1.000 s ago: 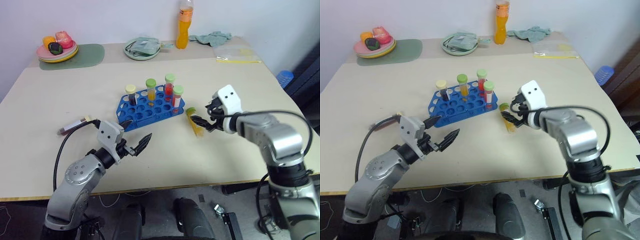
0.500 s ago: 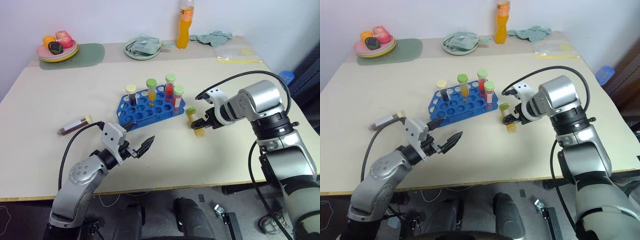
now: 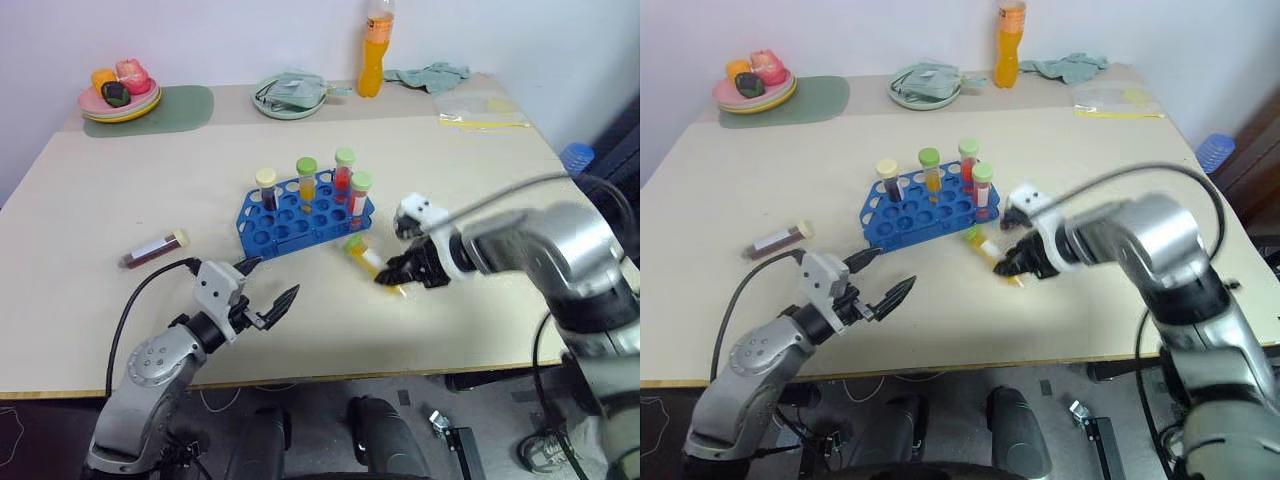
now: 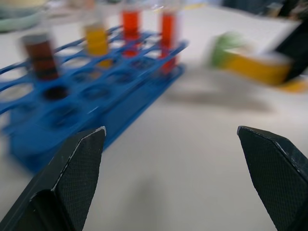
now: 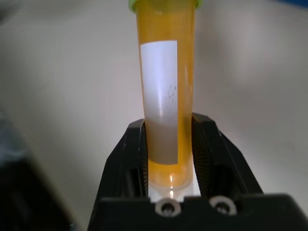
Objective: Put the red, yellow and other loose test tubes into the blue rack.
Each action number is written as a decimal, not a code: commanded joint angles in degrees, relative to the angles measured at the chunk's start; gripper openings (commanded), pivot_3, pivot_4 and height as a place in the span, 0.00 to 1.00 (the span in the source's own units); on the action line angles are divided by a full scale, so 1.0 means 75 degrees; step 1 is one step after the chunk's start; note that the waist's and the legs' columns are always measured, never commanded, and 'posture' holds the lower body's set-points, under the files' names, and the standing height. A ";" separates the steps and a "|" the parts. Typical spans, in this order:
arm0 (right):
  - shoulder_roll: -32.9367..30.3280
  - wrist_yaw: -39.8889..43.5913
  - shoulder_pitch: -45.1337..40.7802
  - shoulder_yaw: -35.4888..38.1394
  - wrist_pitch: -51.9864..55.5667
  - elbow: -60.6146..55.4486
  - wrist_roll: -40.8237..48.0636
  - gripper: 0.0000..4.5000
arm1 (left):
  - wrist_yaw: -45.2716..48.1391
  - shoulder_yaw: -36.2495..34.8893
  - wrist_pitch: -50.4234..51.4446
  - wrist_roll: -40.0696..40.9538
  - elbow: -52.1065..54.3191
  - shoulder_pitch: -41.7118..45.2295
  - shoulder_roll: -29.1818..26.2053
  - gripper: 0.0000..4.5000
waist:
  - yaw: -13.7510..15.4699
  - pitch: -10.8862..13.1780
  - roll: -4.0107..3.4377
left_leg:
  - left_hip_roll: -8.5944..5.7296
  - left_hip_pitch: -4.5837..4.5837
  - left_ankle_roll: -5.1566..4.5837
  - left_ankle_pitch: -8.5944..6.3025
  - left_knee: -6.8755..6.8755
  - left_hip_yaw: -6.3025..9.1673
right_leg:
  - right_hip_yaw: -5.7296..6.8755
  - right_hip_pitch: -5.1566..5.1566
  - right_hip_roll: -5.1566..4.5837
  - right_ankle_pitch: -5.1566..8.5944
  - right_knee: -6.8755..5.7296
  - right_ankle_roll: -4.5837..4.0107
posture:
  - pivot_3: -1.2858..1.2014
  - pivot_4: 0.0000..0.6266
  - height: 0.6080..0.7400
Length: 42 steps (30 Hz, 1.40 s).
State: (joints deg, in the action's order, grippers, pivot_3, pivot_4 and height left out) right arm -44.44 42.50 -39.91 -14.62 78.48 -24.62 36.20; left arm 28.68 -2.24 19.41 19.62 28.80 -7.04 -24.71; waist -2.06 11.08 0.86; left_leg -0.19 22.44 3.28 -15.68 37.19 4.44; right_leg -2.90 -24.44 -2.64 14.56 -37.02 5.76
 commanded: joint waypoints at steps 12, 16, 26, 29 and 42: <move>0.5146 -0.3366 0.0192 0.0001 -0.8914 0.4352 -0.3902 0.20 | -0.0216 -0.0467 -0.0142 -0.0048 0.0048 0.0349 -0.0107 1.00 | 0.0001 -0.0012 0.0024 | -0.0009 -0.0003 0.0025 0.0013 0.0000 -0.0004 | -0.0007 0.0000 -0.0017 -0.0009 -0.0008 -0.0003 | 0.52 0.24 1.00; 0.5411 -0.3400 0.0208 0.0122 -0.9472 0.5092 -0.4099 0.20 | -0.0294 -0.0458 -0.0128 -0.0043 0.0192 0.0244 -0.0074 1.00 | -0.0040 -0.0010 0.0020 | -0.0005 -0.0004 0.0025 0.0013 -0.0008 -0.0002 | -0.0007 -0.0005 -0.0012 -0.0008 -0.0010 -0.0004 | 0.52 0.24 1.00; 0.5487 -0.3267 0.0540 0.0286 -0.9701 0.5211 -0.4265 0.20 | -0.0447 -0.0319 0.0275 -0.0006 0.0530 0.0415 -0.0031 1.00 | -0.0060 -0.0010 0.0020 | -0.0002 -0.0008 0.0024 0.0013 -0.0007 0.0000 | -0.0007 -0.0005 -0.0004 -0.0008 -0.0018 -0.0005 | 0.52 0.24 1.00; 0.5513 -0.3319 0.0646 0.0252 -0.9813 0.5329 -0.4413 0.20 | -0.0449 -0.0280 0.0380 0.0011 0.0548 0.0542 -0.0028 1.00 | -0.0061 -0.0010 0.0020 | -0.0002 -0.0008 0.0024 0.0013 -0.0006 0.0000 | -0.0007 -0.0005 -0.0004 -0.0008 -0.0019 -0.0005 | 0.52 0.24 1.00; 0.6084 -0.3647 0.0644 0.0715 -1.0961 0.6376 -0.4371 0.20 | -0.0492 -0.0304 0.0561 0.0065 0.0565 0.0749 -0.0005 1.00 | -0.0065 -0.0011 0.0020 | -0.0002 -0.0016 0.0025 0.0013 -0.0005 0.0000 | -0.0008 0.0000 -0.0003 -0.0008 -0.0025 -0.0005 | 0.52 0.24 1.00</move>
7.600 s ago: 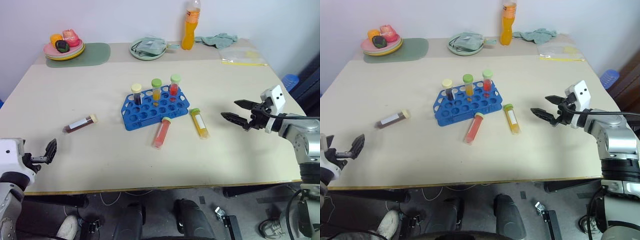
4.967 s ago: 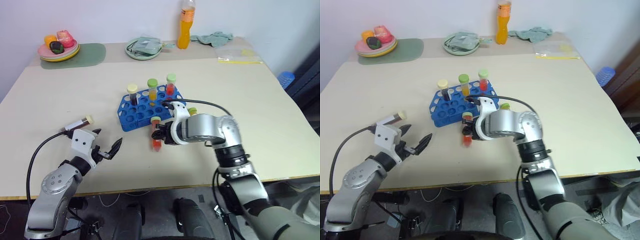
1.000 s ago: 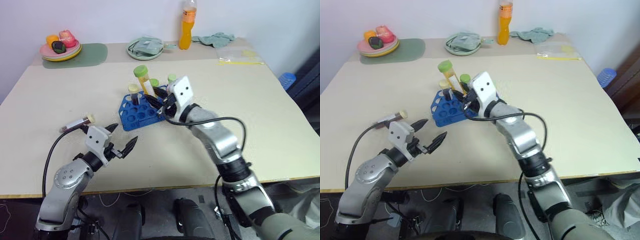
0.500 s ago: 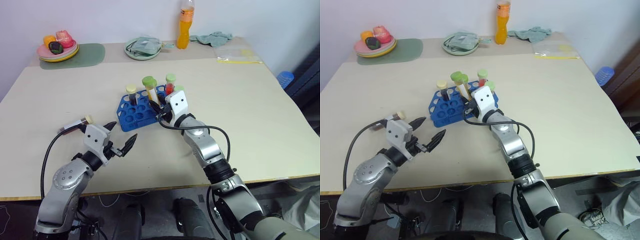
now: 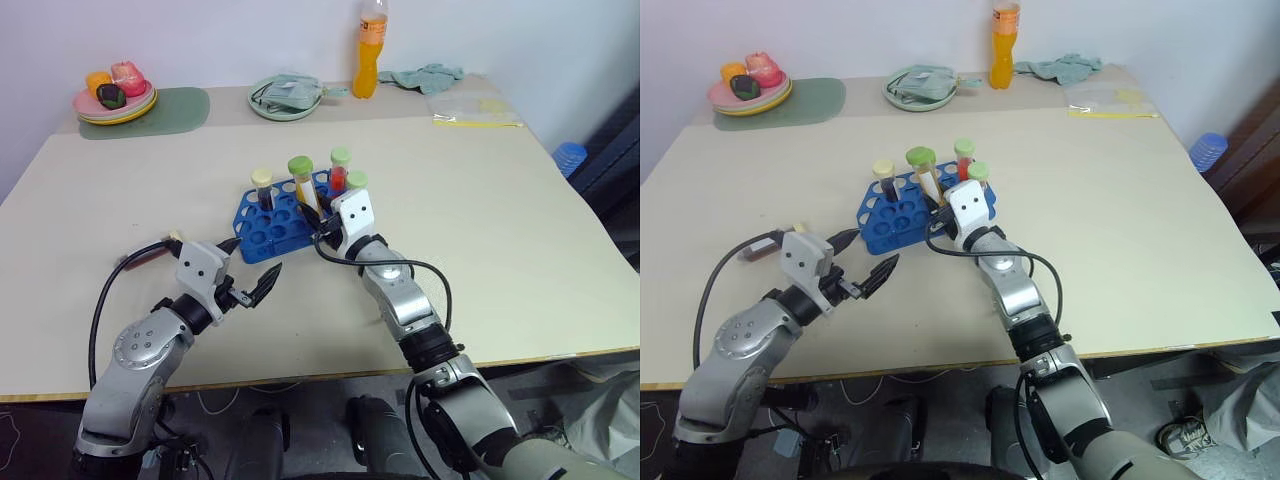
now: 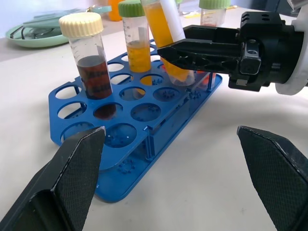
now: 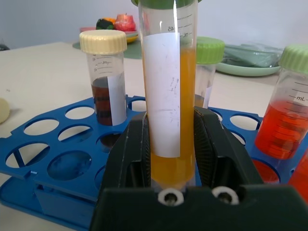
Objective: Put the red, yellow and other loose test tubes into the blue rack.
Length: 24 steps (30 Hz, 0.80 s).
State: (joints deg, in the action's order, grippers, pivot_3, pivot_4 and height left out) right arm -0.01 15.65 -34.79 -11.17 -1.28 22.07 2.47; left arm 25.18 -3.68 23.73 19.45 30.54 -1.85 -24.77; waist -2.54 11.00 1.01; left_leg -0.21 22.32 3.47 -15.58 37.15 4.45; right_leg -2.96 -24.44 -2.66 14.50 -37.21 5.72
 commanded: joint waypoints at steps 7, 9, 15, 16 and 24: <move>0.0273 0.0264 0.0138 0.0315 -0.0727 0.0268 0.0226 0.51 | -0.0083 -0.0177 -0.0049 0.0098 0.0351 -0.0052 0.0027 1.00 | -0.0002 0.0000 0.0000 | 0.0000 -0.0001 0.0000 0.0000 0.0000 0.0000 | 0.0000 0.0000 0.0000 -0.0001 -0.0002 -0.0001 | 0.52 0.24 1.00; 0.0293 0.0313 0.0194 0.0309 -0.0833 0.0210 0.0201 0.73 | -0.0092 -0.0195 -0.0050 0.0107 0.0360 -0.0074 0.0029 1.00 | -0.0002 0.0001 -0.0001 | 0.0000 -0.0001 0.0000 0.0000 -0.0001 0.0000 | 0.0000 0.0000 0.0001 0.0000 -0.0002 -0.0001 | 0.52 0.24 1.00; 0.0140 0.0473 0.0338 0.0161 -0.1089 -0.0579 0.0015 0.98 | -0.0197 -0.0485 0.0024 0.0260 0.0346 0.0005 0.0025 1.00 | -0.0001 0.0001 -0.0002 | 0.0000 -0.0001 0.0000 0.0000 -0.0001 0.0001 | 0.0000 0.0000 0.0001 0.0000 -0.0002 -0.0001 | 0.52 0.24 1.00; 0.0092 0.0568 0.0389 0.0142 -0.0986 -0.0804 0.0054 0.98 | -0.0191 -0.0616 0.0040 0.0326 0.0305 0.0036 -0.0002 1.00 | -0.0001 0.0001 -0.0002 | 0.0000 -0.0001 0.0000 0.0000 -0.0002 0.0001 | 0.0000 0.0000 0.0000 0.0000 -0.0001 -0.0001 | 0.52 0.24 1.00; 0.0024 0.0701 0.0395 0.0373 0.1467 -0.2194 0.0714 0.98 | -0.0014 -0.0732 -0.0122 0.0316 0.0110 -0.0014 -0.0083 1.00 | 0.0010 0.0001 -0.0002 | 0.0000 0.0000 0.0000 0.0000 0.0000 0.0003 | 0.0001 0.0000 -0.0001 0.0000 -0.0002 -0.0001 | 0.52 0.24 1.00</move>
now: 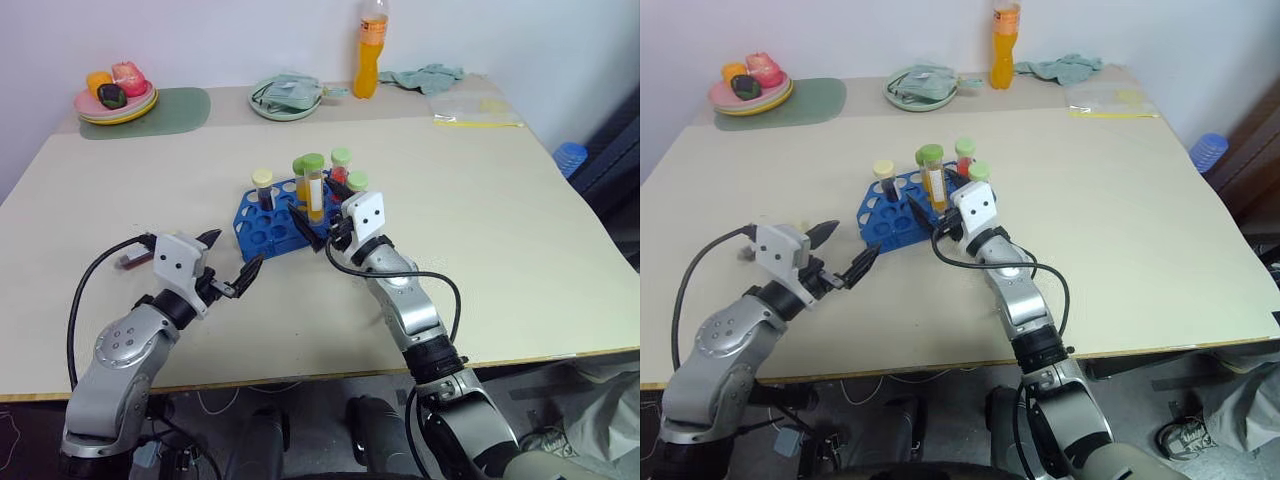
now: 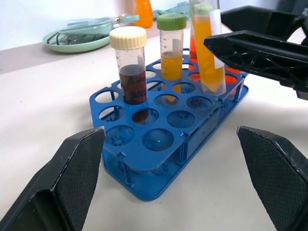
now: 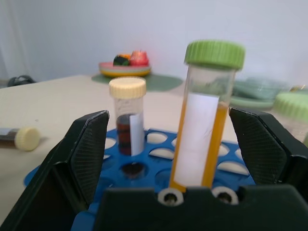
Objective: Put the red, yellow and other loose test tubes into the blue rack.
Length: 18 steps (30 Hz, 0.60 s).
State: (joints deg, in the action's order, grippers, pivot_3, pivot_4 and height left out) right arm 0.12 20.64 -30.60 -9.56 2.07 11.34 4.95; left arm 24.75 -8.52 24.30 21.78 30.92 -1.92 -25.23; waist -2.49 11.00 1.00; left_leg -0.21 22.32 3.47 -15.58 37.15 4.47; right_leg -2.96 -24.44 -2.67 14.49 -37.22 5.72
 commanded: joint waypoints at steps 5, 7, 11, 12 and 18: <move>-0.0087 -0.0204 -0.0594 0.0623 0.3463 -0.1626 0.1058 0.98 | 0.0096 -0.0015 -0.0273 -0.0031 0.0022 -0.0032 0.0019 1.00 | 0.0003 0.0001 -0.0002 | 0.0000 0.0001 0.0000 0.0000 0.0000 0.0001 | 0.0000 0.0000 0.0000 0.0000 0.0000 -0.0001 | 0.52 0.24 1.00; -0.0162 -0.0283 -0.0868 0.0796 0.4249 -0.1748 0.1253 0.98 | 0.0120 0.0008 -0.0315 -0.0047 -0.0013 -0.0039 0.0030 1.00 | 0.0003 0.0001 -0.0002 | 0.0000 0.0001 0.0000 0.0000 0.0001 0.0001 | 0.0001 0.0000 0.0000 0.0000 0.0000 -0.0001 | 0.52 0.24 1.00; -0.0258 -0.0390 -0.1445 0.1143 0.5490 -0.1809 0.1651 0.98 | 0.0140 0.0053 -0.0355 -0.0060 -0.0022 -0.0062 0.0060 1.00 | -0.0001 0.0001 -0.0002 | 0.0000 0.0001 0.0000 0.0000 -0.0001 0.0001 | 0.0001 -0.0001 0.0000 0.0001 0.0000 -0.0001 | 0.52 0.24 1.00; -0.0260 -0.0429 -0.1590 0.1248 0.5744 -0.1775 0.1750 0.98 | 0.0143 0.0069 -0.0362 -0.0063 -0.0029 -0.0064 0.0072 1.00 | -0.0002 0.0002 -0.0003 | 0.0000 0.0001 -0.0001 0.0000 -0.0001 0.0001 | 0.0001 -0.0001 0.0000 0.0001 0.0001 -0.0001 | 0.52 0.24 1.00; -0.0341 -0.0544 -0.2418 0.1728 0.7024 -0.1331 0.2257 0.98 | -0.0044 0.0236 -0.0151 -0.0065 0.0220 0.0028 0.0164 1.00 | -0.0004 0.0002 -0.0004 | 0.0000 0.0003 -0.0001 0.0000 0.0000 0.0000 | 0.0001 -0.0001 0.0000 0.0000 0.0001 -0.0001 | 0.52 0.24 1.00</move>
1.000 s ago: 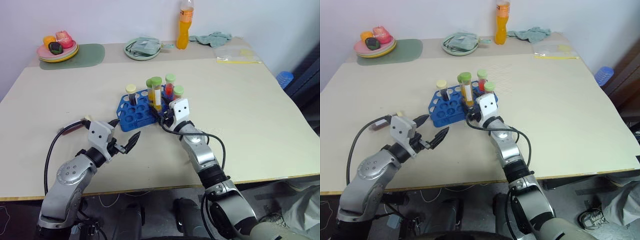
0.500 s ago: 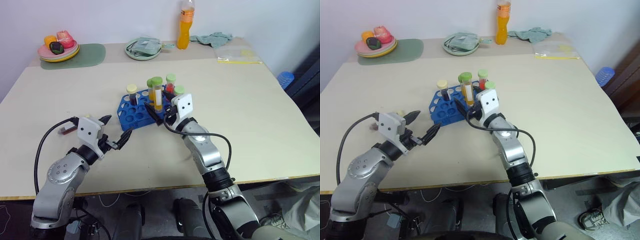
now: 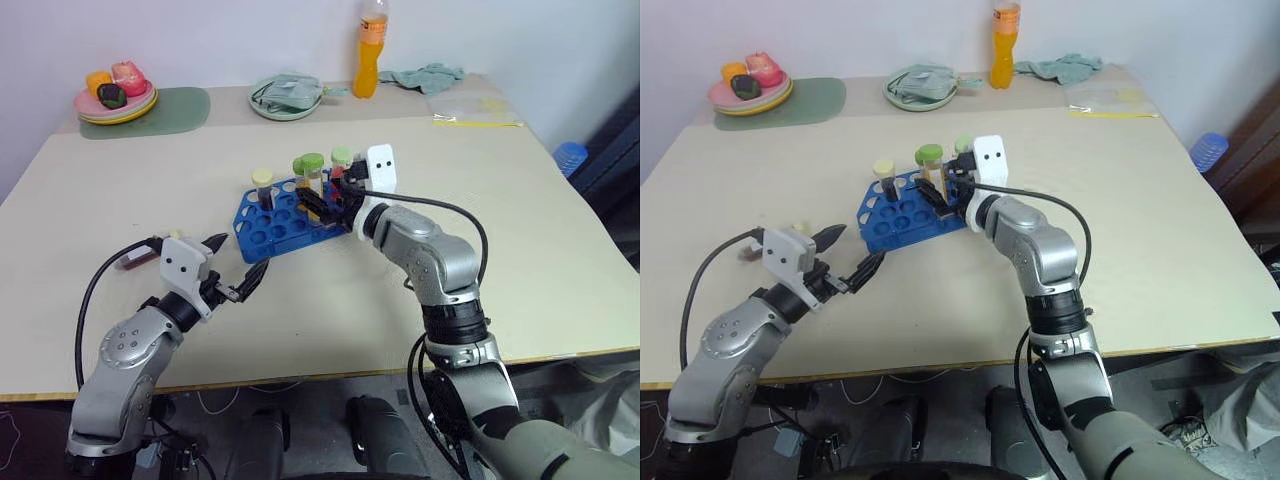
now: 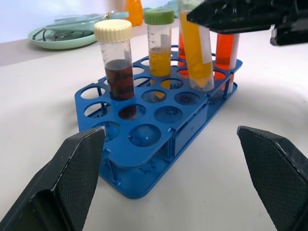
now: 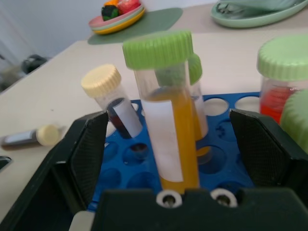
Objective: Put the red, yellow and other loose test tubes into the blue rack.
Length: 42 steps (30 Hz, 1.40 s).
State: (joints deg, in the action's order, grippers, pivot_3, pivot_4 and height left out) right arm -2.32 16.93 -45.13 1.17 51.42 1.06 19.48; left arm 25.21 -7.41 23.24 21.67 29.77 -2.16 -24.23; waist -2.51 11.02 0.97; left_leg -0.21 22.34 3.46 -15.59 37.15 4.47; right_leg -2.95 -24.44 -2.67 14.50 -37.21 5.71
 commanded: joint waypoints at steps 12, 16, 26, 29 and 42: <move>-0.0104 -0.0042 -0.0757 0.0163 0.0967 0.0187 0.0363 0.98 | -0.0330 0.0112 0.0124 0.0008 0.0574 0.0001 0.0040 1.00 | -0.0004 0.0000 0.0000 | 0.0000 0.0003 -0.0001 0.0000 -0.0002 0.0000 | 0.0002 -0.0001 0.0001 0.0000 0.0002 0.0000 | 0.52 0.24 1.00; -0.0081 -0.0084 -0.0696 0.0087 0.0950 0.0120 0.0354 0.80 | -0.0370 0.0171 0.0100 -0.0020 0.0599 -0.0044 0.0065 1.00 | -0.0003 0.0000 0.0000 | 0.0000 0.0003 -0.0001 0.0000 -0.0002 0.0001 | 0.0002 -0.0001 0.0001 0.0000 0.0002 0.0000 | 0.52 0.24 1.00; -0.0028 -0.0194 -0.0570 -0.0040 0.0889 0.0047 0.0333 0.80 | -0.0391 0.0165 0.0182 0.0031 0.0608 0.0077 0.0018 1.00 | -0.0003 0.0000 0.0000 | 0.0000 0.0003 -0.0001 0.0000 -0.0002 0.0001 | 0.0002 -0.0001 0.0001 0.0000 0.0003 0.0000 | 0.52 0.24 1.00; -0.0014 -0.0219 -0.0523 -0.0088 0.0824 0.0017 0.0295 0.80 | -0.0336 0.0135 0.0132 0.0027 0.0533 0.0071 0.0004 1.00 | -0.0004 0.0000 0.0000 | 0.0000 0.0003 -0.0001 0.0000 -0.0002 0.0000 | 0.0002 -0.0001 0.0001 0.0000 0.0003 0.0000 | 0.52 0.24 1.00; -0.0011 -0.0284 -0.0373 -0.0286 0.0606 -0.0064 0.0134 0.35 | -0.0232 0.0104 -0.0025 -0.0046 0.0440 -0.0046 0.0023 1.00 | -0.0007 0.0001 -0.0002 | 0.0002 0.0003 -0.0001 0.0000 -0.0003 0.0002 | 0.0002 -0.0003 0.0004 0.0001 0.0003 0.0000 | 0.52 0.24 1.00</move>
State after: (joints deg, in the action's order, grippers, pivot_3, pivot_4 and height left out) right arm -2.65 14.48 -48.03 -0.49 57.37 3.56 20.36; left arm 23.49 -5.80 24.29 21.70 31.85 -2.50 -23.82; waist -2.57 11.03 0.96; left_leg -0.20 22.37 3.46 -15.59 37.13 4.48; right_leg -2.93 -24.46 -2.65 14.50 -37.19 5.71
